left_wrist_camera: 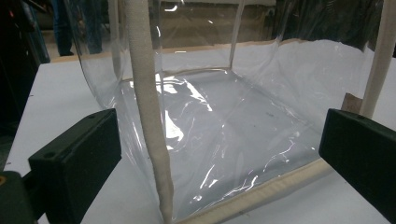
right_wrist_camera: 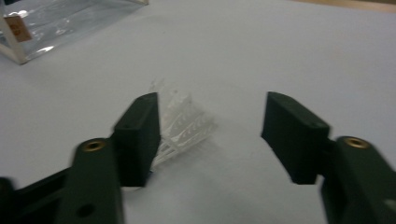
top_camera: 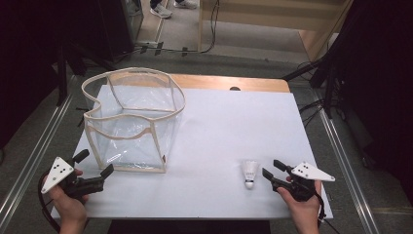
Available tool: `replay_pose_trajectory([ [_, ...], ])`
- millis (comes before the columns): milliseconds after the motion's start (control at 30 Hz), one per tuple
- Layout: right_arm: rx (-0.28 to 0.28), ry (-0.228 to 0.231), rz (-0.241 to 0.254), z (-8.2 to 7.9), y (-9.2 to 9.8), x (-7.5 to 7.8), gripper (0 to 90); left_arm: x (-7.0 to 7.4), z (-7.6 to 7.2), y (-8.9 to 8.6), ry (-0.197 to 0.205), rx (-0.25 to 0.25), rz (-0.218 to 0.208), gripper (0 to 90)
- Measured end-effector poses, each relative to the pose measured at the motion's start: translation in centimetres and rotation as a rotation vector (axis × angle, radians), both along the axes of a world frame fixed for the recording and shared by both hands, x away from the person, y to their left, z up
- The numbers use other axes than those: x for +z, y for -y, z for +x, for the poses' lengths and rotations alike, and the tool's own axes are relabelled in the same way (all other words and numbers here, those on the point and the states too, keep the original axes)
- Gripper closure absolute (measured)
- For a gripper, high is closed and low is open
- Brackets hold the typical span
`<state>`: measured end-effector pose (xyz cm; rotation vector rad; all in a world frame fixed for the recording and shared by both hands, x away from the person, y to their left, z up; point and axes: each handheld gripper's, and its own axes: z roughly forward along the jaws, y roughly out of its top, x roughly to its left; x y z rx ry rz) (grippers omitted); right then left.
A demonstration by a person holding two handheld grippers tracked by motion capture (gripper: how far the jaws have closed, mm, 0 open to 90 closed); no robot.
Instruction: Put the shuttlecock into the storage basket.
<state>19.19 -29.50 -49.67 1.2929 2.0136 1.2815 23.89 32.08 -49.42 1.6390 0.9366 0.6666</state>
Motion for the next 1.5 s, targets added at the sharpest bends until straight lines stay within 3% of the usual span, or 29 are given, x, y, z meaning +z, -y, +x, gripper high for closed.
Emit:
replay_pose_trajectory([
  [167, 0.028, -0.071, -0.042, 0.4, -0.5, -0.6, 87.8, 0.0, 0.0, 0.0, 0.001, -0.004, 0.006, 0.0],
  [367, 0.013, -0.157, -0.080, 1.3, -0.9, -1.3, 87.9, 0.0, 0.0, 0.0, 0.002, -0.005, 0.006, 0.0],
  [567, 0.011, -0.177, -0.109, 2.2, -1.4, -1.5, 87.9, 0.0, 0.0, 0.1, 0.002, -0.004, 0.009, 0.0],
  [900, 0.055, -0.168, -0.097, 2.6, -2.4, -1.1, 87.9, 0.0, -0.1, 0.1, 0.002, -0.006, 0.011, 0.0],
  [1500, 0.153, -0.128, -0.123, 2.7, -5.4, -0.8, 87.8, 0.0, -0.1, 0.0, 0.004, -0.007, 0.005, 0.0],
])
